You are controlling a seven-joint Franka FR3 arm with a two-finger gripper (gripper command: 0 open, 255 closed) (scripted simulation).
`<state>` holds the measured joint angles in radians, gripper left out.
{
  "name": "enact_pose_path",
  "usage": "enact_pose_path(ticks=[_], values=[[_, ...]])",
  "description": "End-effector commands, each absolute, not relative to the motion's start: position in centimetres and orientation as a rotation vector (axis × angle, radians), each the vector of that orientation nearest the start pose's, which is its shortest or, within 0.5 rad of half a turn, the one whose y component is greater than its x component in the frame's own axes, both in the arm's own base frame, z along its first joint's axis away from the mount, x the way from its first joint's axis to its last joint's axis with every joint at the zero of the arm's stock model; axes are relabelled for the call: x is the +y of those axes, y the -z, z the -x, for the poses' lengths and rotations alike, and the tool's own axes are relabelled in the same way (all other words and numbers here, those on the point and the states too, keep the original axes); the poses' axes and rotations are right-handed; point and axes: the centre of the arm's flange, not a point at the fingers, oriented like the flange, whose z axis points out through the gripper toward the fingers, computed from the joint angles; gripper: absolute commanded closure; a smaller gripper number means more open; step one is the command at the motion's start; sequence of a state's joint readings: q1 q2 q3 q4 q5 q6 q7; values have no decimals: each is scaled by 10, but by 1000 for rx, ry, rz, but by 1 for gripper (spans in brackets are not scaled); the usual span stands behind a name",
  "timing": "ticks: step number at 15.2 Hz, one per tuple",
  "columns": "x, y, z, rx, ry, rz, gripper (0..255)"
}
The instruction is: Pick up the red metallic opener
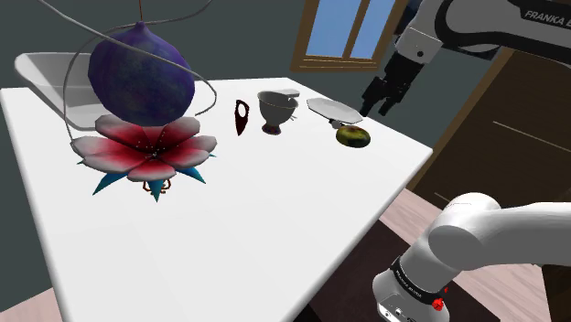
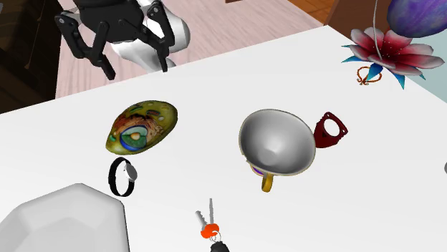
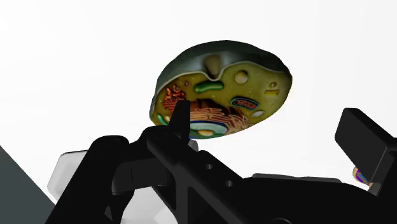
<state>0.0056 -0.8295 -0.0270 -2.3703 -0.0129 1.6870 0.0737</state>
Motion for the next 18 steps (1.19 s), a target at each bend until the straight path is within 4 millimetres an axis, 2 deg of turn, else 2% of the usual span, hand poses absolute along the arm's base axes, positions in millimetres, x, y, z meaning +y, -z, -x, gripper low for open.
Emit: enact_pose_path(ticks=[1,18], values=[[-11,-608,-307,136,228,3119,0],[175,-602,-441,-66,134,3130,0]])
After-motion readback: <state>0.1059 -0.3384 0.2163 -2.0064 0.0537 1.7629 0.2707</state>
